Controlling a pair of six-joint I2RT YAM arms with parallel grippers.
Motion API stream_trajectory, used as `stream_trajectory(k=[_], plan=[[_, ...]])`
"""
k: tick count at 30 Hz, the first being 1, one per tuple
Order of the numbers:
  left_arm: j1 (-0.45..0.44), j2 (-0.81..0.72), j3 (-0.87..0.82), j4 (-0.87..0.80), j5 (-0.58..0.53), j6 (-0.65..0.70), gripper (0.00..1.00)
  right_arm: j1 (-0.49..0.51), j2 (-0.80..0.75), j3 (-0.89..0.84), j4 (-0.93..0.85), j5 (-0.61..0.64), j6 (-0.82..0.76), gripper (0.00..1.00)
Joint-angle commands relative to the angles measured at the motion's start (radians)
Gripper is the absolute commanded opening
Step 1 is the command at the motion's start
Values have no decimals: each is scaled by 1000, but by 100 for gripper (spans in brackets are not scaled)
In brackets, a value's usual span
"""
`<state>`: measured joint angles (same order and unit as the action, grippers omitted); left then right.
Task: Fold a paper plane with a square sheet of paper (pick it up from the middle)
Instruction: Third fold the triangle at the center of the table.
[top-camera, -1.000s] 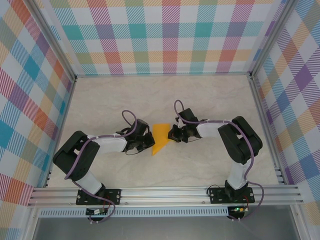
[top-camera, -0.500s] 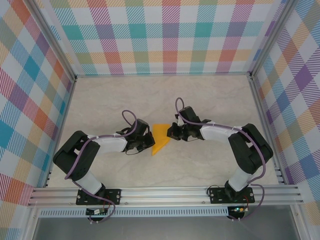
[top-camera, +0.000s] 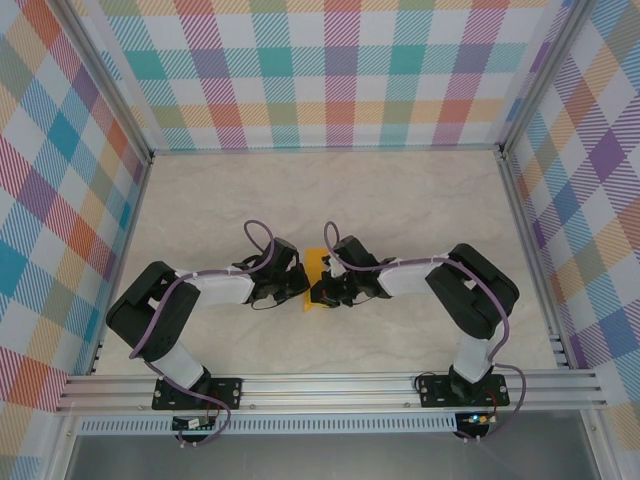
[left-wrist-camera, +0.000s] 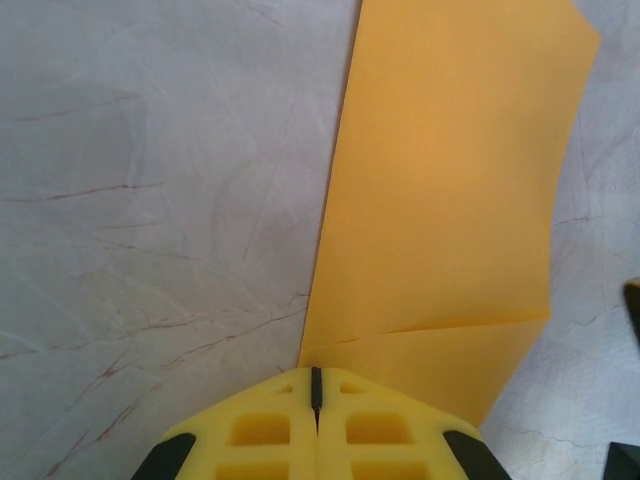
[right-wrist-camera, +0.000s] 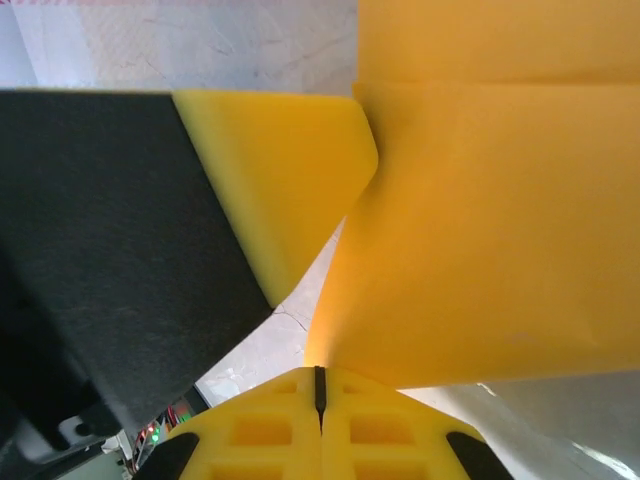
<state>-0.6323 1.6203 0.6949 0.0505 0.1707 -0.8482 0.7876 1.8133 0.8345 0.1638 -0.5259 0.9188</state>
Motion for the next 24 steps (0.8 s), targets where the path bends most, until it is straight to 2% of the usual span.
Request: stream_trajectory(k=[1, 24], plan=[[-1, 52, -12, -79, -59, -5, 3, 7, 27, -11, 58, -27, 25, 0], [-1, 10, 23, -116, -72, 14, 3, 9, 87, -3, 22, 30, 13, 0]])
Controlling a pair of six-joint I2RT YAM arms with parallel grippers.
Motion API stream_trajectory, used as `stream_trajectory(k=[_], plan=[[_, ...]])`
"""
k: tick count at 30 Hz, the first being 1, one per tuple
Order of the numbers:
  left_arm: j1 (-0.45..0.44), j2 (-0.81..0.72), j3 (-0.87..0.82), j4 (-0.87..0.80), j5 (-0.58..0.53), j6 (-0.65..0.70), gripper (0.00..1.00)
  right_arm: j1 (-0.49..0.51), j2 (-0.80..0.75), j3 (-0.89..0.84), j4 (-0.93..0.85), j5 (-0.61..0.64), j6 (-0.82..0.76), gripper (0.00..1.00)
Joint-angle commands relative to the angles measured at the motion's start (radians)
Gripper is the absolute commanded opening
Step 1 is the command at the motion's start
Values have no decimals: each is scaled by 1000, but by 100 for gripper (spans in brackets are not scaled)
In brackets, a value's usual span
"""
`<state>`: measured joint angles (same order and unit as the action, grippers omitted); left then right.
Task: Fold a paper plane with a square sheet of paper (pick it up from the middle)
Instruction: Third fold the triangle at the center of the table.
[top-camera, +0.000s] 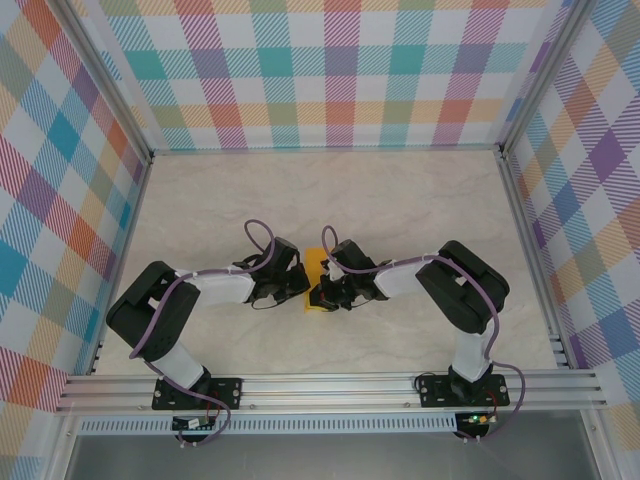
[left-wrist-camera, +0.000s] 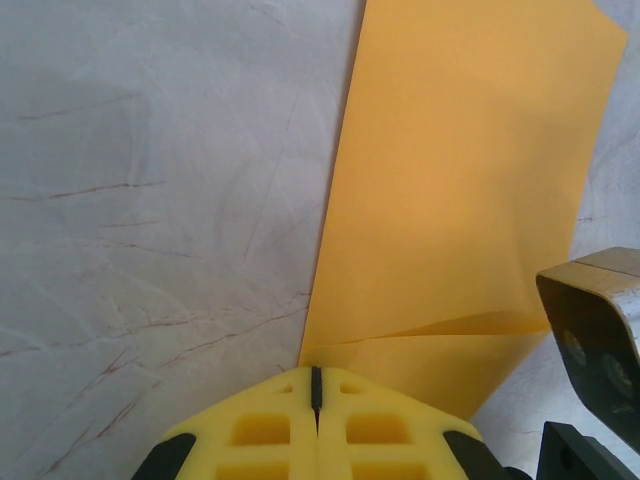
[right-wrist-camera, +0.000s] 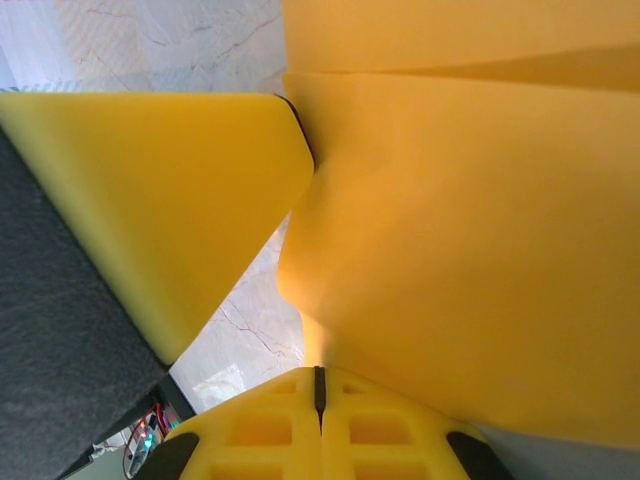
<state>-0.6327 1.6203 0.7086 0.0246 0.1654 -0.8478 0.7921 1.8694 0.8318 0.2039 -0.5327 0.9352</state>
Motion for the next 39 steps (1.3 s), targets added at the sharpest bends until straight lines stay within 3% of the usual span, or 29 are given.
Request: stream_trajectory(k=[1, 12, 22, 30, 39], plan=[[-1, 2, 15, -95, -66, 17, 3, 4, 31, 2, -25, 40, -4, 0], [-1, -108, 10, -86, -55, 30, 12, 3, 36, 3, -40, 51, -3, 0], [-1, -87, -62, 31, 31, -9, 9, 4, 37, 3, -41, 53, 0, 0], [-1, -182, -72, -63, -84, 2, 9, 3, 39, 3, -49, 59, 3, 0], [-2, -187, -112, 41, 50, -9, 7, 4, 41, 5, -49, 59, 6, 0]])
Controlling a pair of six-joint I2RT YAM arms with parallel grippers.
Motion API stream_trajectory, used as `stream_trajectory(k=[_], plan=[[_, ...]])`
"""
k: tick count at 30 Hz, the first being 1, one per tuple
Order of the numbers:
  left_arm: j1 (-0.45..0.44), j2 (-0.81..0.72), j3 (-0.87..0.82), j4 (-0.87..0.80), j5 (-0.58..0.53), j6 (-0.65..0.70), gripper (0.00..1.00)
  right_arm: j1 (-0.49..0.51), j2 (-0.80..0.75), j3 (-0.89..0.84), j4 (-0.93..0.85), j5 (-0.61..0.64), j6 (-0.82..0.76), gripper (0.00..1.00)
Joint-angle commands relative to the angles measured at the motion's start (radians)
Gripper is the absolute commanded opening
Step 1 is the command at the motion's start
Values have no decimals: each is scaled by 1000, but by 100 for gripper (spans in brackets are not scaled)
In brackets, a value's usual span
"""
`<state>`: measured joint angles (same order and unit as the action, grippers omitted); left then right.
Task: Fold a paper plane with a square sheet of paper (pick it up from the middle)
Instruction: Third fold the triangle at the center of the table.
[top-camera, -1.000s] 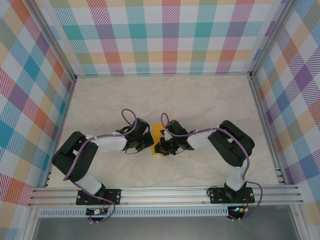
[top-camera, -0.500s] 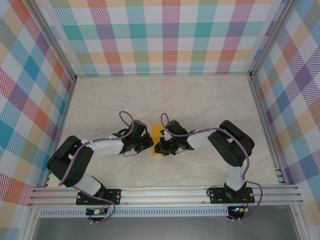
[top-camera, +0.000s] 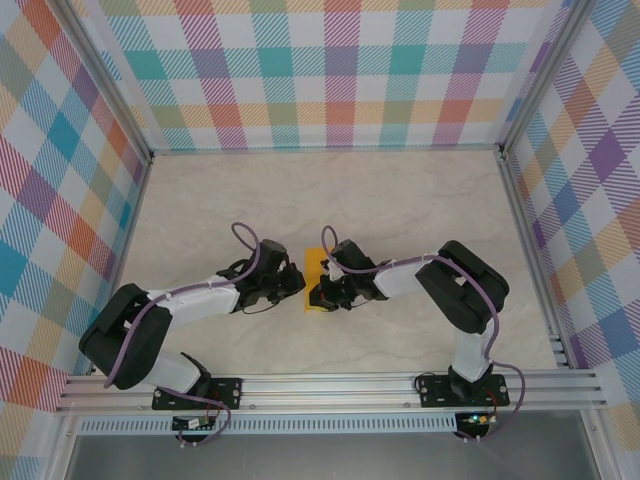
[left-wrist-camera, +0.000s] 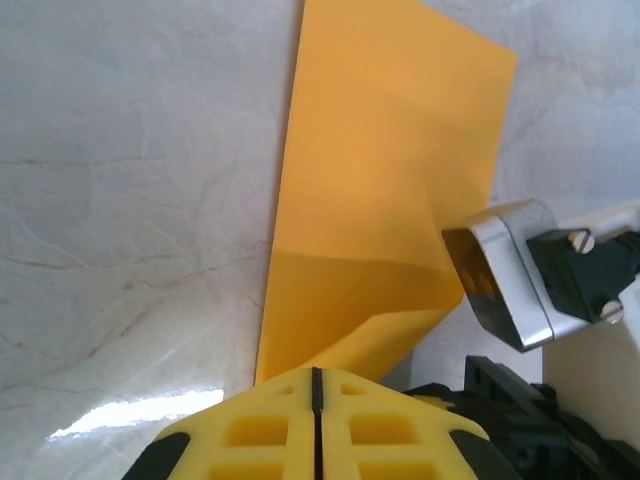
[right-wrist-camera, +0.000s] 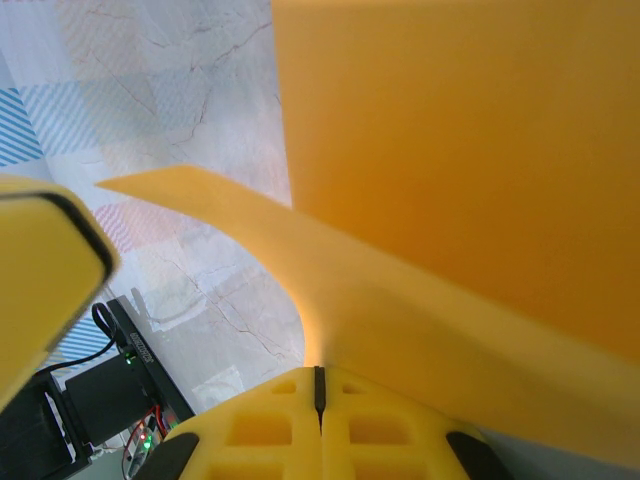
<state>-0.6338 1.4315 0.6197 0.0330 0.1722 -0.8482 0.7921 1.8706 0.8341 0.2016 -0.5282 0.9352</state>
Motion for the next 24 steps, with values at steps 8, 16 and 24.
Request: stream_trajectory(k=[8, 16, 24], plan=[[0, 67, -15, 87, 74, -17, 5, 3, 39, 2, -47, 53, 5, 0], [-1, 135, 21, 91, 22, -10, 5, 4, 41, -3, -42, 51, 6, 0], [-1, 181, 33, 77, -8, -11, 5, 3, 21, -13, -1, 26, -7, 0]])
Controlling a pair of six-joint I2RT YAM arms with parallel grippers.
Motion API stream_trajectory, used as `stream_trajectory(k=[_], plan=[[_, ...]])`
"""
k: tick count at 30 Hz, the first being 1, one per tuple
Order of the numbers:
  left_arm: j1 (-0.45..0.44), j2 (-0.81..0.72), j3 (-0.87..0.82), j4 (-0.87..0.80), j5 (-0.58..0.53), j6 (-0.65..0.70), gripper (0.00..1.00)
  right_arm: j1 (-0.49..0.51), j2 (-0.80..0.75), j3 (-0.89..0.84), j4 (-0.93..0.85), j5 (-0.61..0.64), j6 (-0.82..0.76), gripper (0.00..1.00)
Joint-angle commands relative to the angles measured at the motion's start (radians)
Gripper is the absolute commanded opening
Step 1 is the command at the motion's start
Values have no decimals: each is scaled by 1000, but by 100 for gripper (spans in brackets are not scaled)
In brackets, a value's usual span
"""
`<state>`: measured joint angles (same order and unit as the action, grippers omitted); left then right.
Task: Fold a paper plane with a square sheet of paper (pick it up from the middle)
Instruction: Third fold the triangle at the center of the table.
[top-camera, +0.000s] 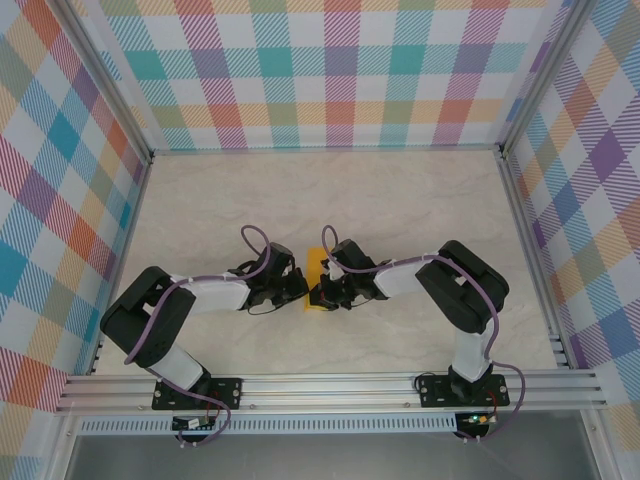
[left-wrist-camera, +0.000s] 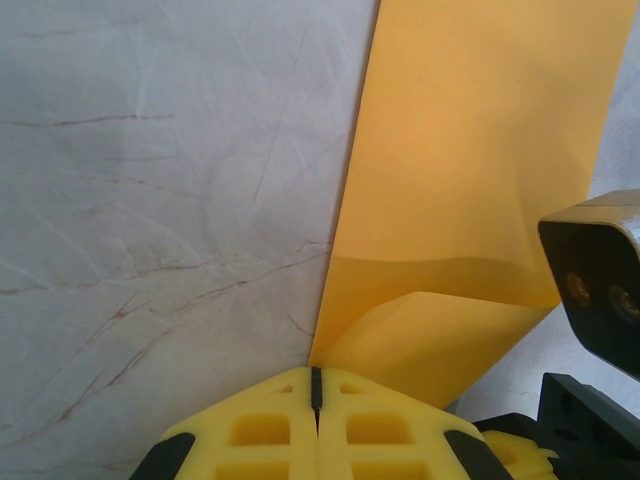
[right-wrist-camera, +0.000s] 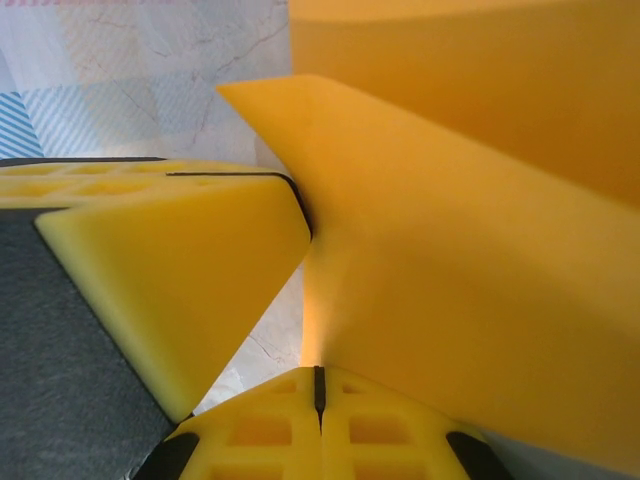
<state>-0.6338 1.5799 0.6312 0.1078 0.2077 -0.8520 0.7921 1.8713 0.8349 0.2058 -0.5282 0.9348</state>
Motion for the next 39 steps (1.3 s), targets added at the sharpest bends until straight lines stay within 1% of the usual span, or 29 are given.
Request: stream_trajectory(k=[1, 5, 12, 24, 31, 36, 39], plan=[[-1, 35, 22, -5, -48, -9, 5, 2, 15, -17, 10, 19, -7, 0], [-1, 43, 21, -43, -70, -12, 4, 4, -15, -26, 52, -9, -20, 0], [-3, 48, 15, -63, -80, -24, 4, 27, -32, -18, 59, -31, -32, 0], [-5, 52, 15, -82, -96, -45, 4, 36, 39, -3, 44, 41, 40, 0], [-6, 51, 16, -88, -99, -48, 4, 36, -45, -10, 47, 45, 25, 0], [-6, 49, 18, -88, -100, -48, 4, 35, -38, -10, 17, 88, 18, 0], [-6, 49, 17, -91, -100, -47, 4, 34, -23, 5, -37, 132, 10, 0]])
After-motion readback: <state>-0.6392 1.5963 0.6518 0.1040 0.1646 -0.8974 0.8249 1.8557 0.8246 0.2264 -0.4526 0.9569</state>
